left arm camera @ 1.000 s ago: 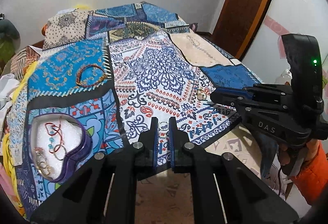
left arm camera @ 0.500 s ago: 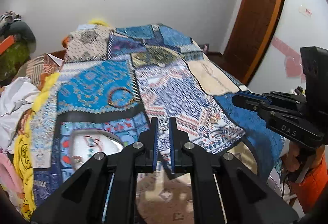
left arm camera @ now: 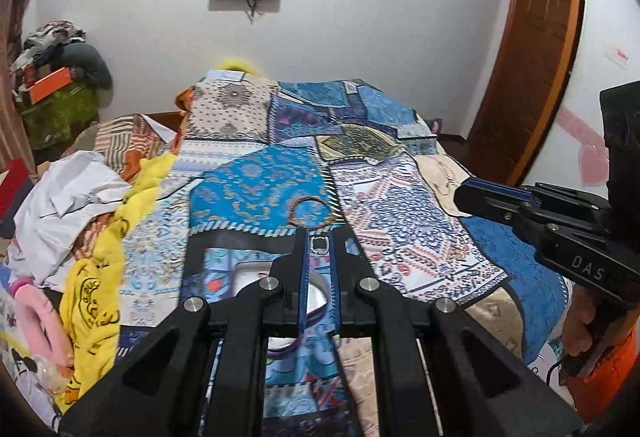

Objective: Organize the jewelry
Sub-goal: 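Carry both small silver pieces to the heart box and lower them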

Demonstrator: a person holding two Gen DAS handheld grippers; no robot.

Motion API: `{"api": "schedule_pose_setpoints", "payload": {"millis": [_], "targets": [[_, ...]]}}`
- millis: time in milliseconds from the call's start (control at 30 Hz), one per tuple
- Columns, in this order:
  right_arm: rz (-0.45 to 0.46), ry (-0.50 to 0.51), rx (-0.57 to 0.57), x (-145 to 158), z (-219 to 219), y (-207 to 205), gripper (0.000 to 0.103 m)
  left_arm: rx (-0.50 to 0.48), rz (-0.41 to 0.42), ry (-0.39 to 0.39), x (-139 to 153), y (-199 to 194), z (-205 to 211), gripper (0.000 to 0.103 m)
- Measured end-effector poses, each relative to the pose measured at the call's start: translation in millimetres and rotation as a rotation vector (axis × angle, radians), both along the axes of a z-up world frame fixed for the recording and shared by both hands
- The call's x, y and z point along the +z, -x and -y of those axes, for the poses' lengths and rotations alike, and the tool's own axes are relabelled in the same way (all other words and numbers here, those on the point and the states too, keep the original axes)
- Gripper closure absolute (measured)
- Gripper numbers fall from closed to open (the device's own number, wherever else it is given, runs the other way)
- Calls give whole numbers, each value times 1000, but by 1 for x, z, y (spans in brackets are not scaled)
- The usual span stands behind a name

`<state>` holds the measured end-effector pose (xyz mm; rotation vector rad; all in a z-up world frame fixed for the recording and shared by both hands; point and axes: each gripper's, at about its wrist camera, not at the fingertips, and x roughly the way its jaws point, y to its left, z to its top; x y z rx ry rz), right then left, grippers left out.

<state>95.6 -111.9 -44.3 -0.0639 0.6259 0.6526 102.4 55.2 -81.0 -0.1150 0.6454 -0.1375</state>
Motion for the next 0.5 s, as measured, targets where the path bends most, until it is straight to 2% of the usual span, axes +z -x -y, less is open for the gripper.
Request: {"api": "schedule_pose_setpoints", "payload": {"millis": [200, 500], "targets": [[-13, -14, 71, -5, -38, 0, 94, 28, -21, 4, -8, 7, -22, 95], [-64, 19, 126, -27, -76, -17, 94, 32, -123, 42, -47, -1, -39, 95]]}}
